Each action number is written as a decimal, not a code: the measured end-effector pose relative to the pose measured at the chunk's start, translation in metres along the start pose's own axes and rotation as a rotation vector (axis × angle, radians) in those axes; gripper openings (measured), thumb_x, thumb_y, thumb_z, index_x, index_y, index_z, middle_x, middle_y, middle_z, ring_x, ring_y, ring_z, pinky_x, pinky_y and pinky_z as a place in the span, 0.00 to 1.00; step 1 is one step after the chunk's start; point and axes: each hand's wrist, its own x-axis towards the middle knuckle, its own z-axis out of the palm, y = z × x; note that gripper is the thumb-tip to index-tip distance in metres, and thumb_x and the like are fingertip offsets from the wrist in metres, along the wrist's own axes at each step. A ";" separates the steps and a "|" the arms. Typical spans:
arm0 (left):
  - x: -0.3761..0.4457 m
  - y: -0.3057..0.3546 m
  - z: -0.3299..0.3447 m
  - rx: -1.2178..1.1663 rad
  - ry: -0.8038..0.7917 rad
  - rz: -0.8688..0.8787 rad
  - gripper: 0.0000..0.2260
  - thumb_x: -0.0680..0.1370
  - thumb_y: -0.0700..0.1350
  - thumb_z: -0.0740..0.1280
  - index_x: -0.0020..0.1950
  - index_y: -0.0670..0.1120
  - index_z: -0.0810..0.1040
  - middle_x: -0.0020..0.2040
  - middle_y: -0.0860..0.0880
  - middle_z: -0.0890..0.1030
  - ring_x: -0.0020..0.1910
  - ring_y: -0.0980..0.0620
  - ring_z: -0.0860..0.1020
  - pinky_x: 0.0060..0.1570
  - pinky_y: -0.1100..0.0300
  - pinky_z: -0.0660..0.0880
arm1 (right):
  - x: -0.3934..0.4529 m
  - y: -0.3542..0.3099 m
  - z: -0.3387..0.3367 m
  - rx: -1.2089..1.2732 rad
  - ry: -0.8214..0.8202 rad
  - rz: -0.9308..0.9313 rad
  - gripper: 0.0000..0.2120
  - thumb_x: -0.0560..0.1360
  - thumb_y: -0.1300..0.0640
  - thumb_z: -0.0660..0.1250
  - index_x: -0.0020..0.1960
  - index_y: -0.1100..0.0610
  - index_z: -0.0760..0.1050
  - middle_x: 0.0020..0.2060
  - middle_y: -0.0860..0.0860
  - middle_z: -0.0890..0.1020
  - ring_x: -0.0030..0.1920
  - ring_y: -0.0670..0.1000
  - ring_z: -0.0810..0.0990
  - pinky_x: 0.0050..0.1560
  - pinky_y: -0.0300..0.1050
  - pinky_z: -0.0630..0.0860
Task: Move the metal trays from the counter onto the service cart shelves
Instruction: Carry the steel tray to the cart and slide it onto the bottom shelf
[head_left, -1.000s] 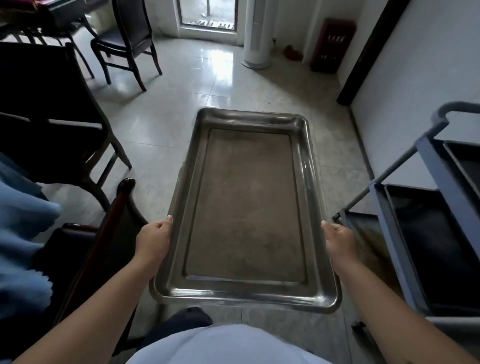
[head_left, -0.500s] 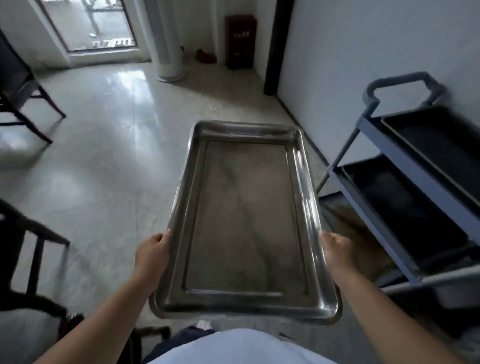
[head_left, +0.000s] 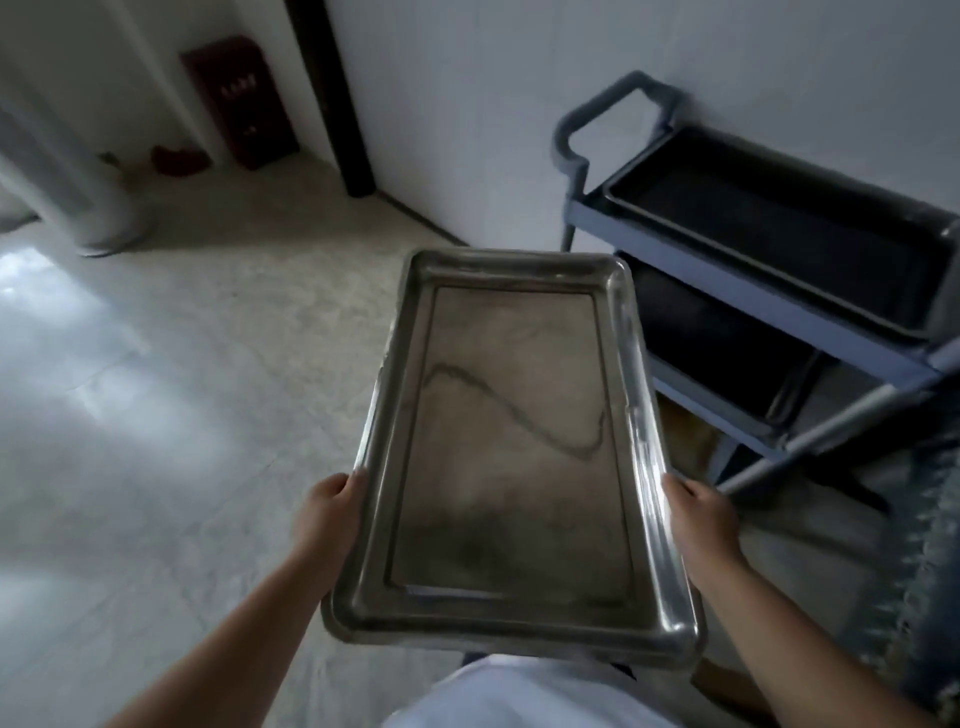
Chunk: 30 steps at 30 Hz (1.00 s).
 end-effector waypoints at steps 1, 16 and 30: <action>0.013 0.009 0.007 0.007 -0.037 0.013 0.22 0.81 0.56 0.62 0.35 0.42 0.79 0.29 0.44 0.79 0.31 0.45 0.76 0.34 0.55 0.69 | 0.006 0.001 0.000 0.021 0.035 0.023 0.18 0.71 0.47 0.64 0.36 0.63 0.74 0.27 0.57 0.71 0.29 0.57 0.68 0.34 0.48 0.68; 0.138 0.103 0.072 0.184 -0.456 0.180 0.22 0.80 0.57 0.62 0.40 0.41 0.83 0.34 0.39 0.82 0.32 0.44 0.78 0.31 0.57 0.73 | -0.003 0.003 0.008 0.002 0.370 0.296 0.21 0.79 0.49 0.64 0.36 0.65 0.77 0.32 0.61 0.78 0.35 0.59 0.76 0.36 0.48 0.69; 0.233 0.145 0.100 0.423 -0.625 0.330 0.21 0.79 0.57 0.63 0.37 0.41 0.80 0.35 0.42 0.81 0.37 0.41 0.79 0.36 0.53 0.71 | -0.037 -0.002 0.090 0.147 0.597 0.577 0.19 0.78 0.54 0.66 0.31 0.61 0.70 0.27 0.52 0.74 0.33 0.53 0.74 0.31 0.41 0.67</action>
